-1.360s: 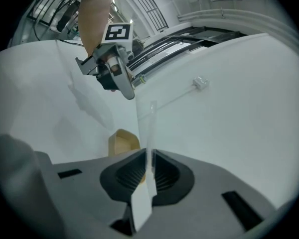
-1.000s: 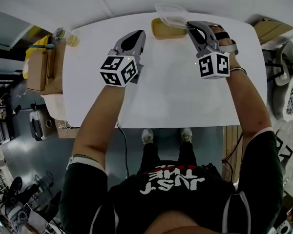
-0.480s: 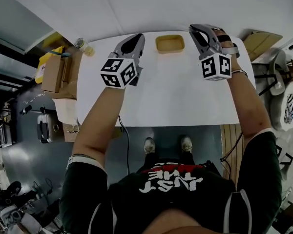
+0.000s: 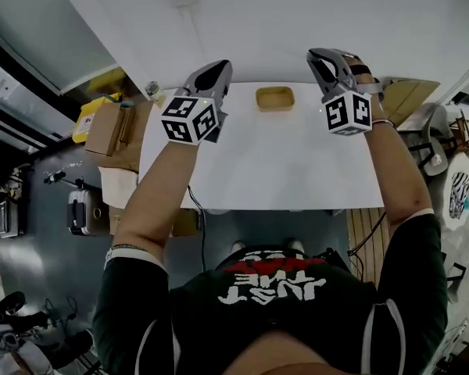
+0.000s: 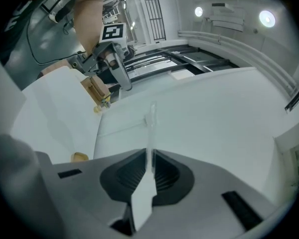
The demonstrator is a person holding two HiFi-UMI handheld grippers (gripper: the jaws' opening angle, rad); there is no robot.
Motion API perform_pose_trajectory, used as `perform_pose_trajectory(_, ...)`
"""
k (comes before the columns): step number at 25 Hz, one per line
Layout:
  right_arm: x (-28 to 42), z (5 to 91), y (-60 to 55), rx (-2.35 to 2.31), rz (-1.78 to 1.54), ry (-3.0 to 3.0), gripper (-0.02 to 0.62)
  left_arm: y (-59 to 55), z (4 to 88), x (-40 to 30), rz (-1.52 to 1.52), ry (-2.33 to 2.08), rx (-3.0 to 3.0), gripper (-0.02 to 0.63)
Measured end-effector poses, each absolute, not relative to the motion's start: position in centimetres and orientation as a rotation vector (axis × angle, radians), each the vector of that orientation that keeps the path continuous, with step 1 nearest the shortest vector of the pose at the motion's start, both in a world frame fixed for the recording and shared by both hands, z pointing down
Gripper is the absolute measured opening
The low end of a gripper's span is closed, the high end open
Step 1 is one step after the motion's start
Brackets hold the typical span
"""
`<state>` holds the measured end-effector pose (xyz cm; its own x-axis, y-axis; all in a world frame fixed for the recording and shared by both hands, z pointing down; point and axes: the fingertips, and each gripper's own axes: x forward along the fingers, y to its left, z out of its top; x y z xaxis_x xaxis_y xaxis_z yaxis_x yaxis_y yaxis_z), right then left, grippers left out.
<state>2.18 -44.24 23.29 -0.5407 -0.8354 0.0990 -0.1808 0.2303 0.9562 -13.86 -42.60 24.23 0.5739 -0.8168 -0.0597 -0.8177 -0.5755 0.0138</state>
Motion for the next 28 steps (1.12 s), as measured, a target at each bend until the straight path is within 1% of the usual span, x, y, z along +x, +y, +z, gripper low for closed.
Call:
perform_pose_trajectory(10,3.1,14.8,-40.1,1.037,-1.326,-1.947,0.029,-38.2,15.5,-14.6,0.152,1.386,-2.718,-0.002)
perform_pose_trajectory(18,4.4,10.7,-38.7,1.162,-1.17,-2.152,0.029,-36.4,11.9,-14.4,0.165,1.322,-2.716,-0.001)
perform_pose_trajectory(21,5.2,9.4,-38.4,1.224,-1.036,-2.319,0.03,-36.0,11.1,-14.1,0.201,1.295,-2.741,-0.001)
perform_pose_trajectory(28,8.8,7.0,-39.3,1.387,-0.566,-2.76,0.029,-35.9,10.9,-13.3,0.28,1.267,-2.783,-0.002)
